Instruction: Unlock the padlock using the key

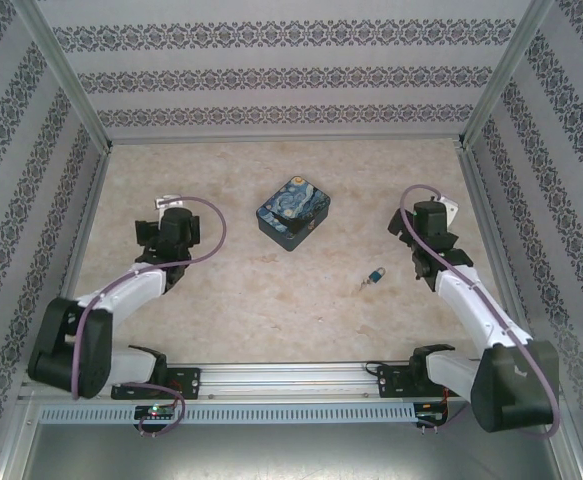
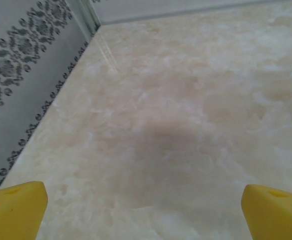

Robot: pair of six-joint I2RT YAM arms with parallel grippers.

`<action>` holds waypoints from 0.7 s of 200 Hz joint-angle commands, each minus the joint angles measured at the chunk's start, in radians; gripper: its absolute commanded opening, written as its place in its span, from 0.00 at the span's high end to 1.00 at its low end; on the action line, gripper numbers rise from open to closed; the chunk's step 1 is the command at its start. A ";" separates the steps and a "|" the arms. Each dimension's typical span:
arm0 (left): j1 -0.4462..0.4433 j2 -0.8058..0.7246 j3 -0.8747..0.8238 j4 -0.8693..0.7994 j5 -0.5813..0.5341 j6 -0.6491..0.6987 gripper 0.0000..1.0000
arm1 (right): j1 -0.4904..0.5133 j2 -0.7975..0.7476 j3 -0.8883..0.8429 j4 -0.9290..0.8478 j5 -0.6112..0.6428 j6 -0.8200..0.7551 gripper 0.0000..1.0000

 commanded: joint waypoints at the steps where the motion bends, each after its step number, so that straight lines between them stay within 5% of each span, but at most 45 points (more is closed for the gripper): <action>1: 0.033 0.065 -0.069 0.294 0.063 0.066 0.00 | -0.001 0.031 -0.030 0.147 0.133 -0.138 0.02; 41: 0.116 0.145 -0.167 0.529 0.239 0.052 0.00 | -0.004 0.115 -0.104 0.373 0.153 -0.277 0.02; 80: 0.205 0.227 -0.167 0.586 0.539 0.058 0.00 | -0.025 0.205 -0.196 0.651 0.063 -0.349 0.02; 116: 0.218 0.226 -0.159 0.567 0.564 0.052 0.00 | -0.039 0.264 -0.185 0.740 -0.079 -0.419 0.02; 140: 0.219 0.227 -0.158 0.567 0.565 0.052 0.00 | -0.047 0.348 -0.294 1.039 -0.146 -0.438 0.02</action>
